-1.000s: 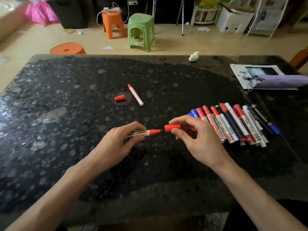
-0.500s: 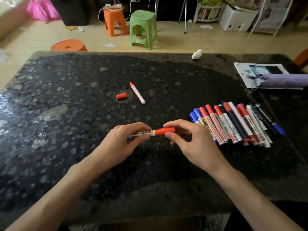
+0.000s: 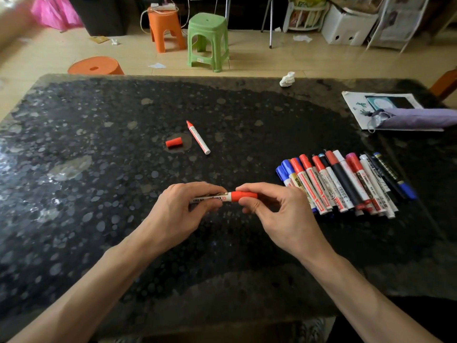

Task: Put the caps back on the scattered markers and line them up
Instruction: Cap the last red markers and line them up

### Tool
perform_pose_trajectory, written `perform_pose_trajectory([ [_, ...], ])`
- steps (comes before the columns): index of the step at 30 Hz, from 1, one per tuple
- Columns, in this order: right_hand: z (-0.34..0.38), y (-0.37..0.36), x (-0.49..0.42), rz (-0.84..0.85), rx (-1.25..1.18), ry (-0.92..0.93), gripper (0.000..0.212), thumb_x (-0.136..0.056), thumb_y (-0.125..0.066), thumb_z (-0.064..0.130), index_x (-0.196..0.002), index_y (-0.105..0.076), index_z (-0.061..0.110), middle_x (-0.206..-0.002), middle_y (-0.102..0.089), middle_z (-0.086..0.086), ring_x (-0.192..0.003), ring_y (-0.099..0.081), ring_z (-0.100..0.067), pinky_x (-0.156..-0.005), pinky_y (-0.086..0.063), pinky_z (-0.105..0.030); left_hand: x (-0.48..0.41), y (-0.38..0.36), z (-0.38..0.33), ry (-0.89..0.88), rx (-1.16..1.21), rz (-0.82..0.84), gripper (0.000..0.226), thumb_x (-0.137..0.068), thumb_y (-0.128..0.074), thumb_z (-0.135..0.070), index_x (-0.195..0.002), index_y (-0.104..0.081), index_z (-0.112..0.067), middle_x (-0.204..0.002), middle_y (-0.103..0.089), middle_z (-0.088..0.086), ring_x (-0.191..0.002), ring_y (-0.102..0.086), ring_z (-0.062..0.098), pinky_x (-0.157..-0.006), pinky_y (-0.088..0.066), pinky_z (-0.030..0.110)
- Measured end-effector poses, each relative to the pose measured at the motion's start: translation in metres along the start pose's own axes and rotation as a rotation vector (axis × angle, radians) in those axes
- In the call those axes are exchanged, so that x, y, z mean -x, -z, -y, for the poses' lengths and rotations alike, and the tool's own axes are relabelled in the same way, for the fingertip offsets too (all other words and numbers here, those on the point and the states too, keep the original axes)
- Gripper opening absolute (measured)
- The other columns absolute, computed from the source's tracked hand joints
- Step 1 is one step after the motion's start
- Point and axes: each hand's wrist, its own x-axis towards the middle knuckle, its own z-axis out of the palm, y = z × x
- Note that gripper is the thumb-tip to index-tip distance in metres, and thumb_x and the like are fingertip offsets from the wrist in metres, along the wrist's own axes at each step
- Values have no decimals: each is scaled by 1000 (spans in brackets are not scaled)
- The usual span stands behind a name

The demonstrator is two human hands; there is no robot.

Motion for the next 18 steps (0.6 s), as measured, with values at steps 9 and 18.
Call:
perform_pose_trajectory([
  [9,0,0,-1,-58,-44,11,25,-93,-76,19,-118,-78,20,-101,-78,14,-89,-75,-3,-86,-61,-24,-5,-8,-2,11,42,-24,27,-98,-67,-16,-119,-76,-30,-84,-66,-10,-73,-63,20,-72,-53,44],
  [18,-1,-4,1,-66,-22,17,24,-93,-76,18,-117,-79,20,-100,-78,14,-91,-73,-1,-86,-59,-20,-2,-15,2,18,59,-32,29,-99,-64,-22,-120,-67,-43,-88,-69,-6,-77,-66,21,-75,-54,50],
])
